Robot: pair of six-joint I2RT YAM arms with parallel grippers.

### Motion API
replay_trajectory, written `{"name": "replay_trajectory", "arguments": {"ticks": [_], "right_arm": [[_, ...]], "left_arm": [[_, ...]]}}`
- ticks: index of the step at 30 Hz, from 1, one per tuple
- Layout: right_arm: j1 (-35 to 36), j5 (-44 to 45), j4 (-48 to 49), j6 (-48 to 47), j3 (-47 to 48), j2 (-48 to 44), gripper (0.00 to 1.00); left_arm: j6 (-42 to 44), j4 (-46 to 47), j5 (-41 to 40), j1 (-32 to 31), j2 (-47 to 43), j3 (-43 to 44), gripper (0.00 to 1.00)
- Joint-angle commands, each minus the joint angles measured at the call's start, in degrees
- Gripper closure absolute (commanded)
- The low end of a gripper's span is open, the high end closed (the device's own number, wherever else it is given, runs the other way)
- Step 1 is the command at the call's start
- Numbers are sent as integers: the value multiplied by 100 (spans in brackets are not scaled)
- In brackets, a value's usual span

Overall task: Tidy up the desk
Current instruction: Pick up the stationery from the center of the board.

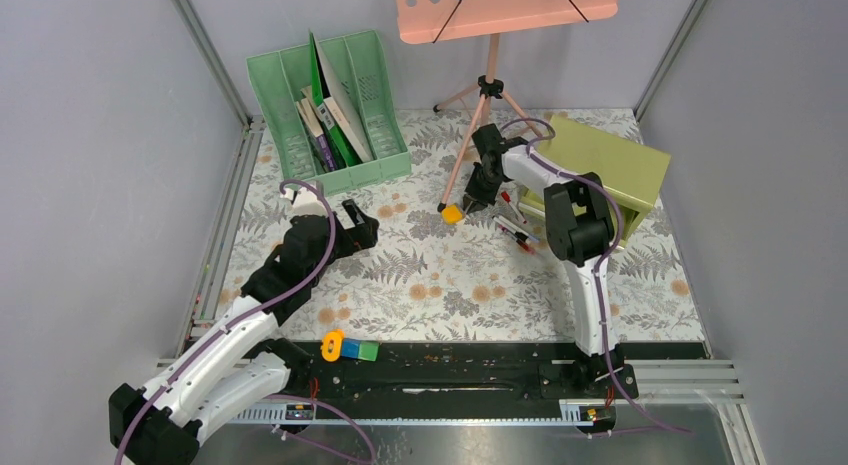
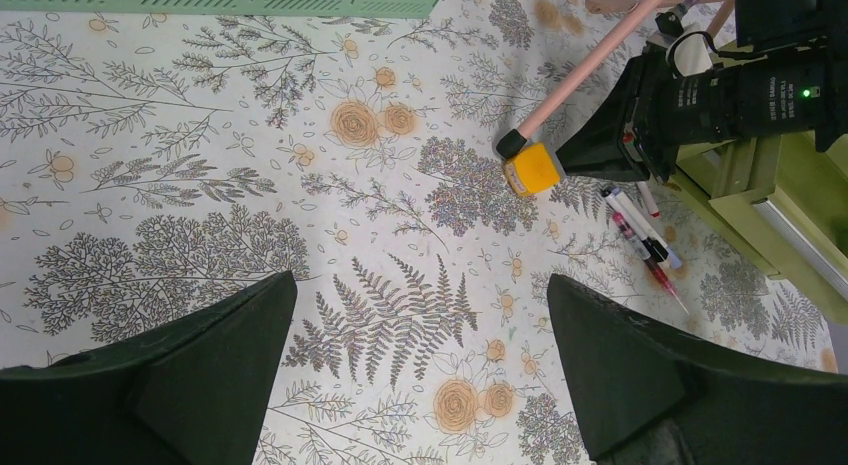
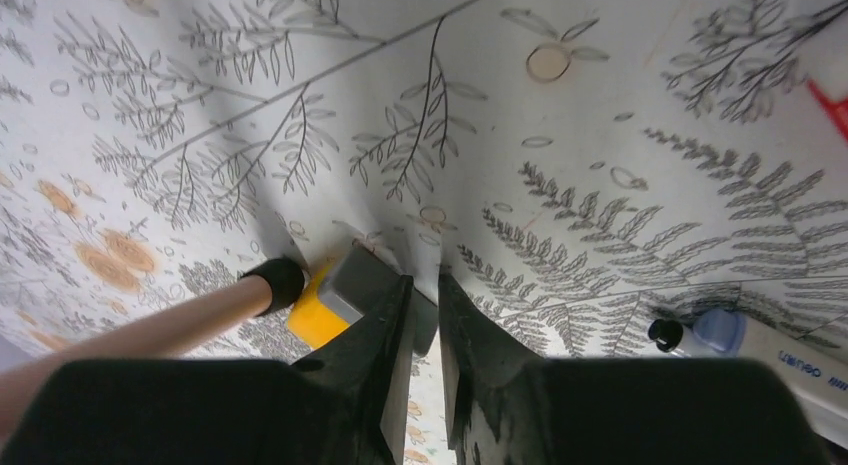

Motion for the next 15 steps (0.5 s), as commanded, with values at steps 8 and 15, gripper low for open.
{"name": "replay_trajectory", "arguments": {"ticks": [8,15], "right_arm": [[563,188,10,-669,-380,-799,75],[657,885,-216,-922,-665,-1282,54]], "left_arm": [[41,162,-139,30,16,97,1],[35,180,-171,29,7,93,1]]}}
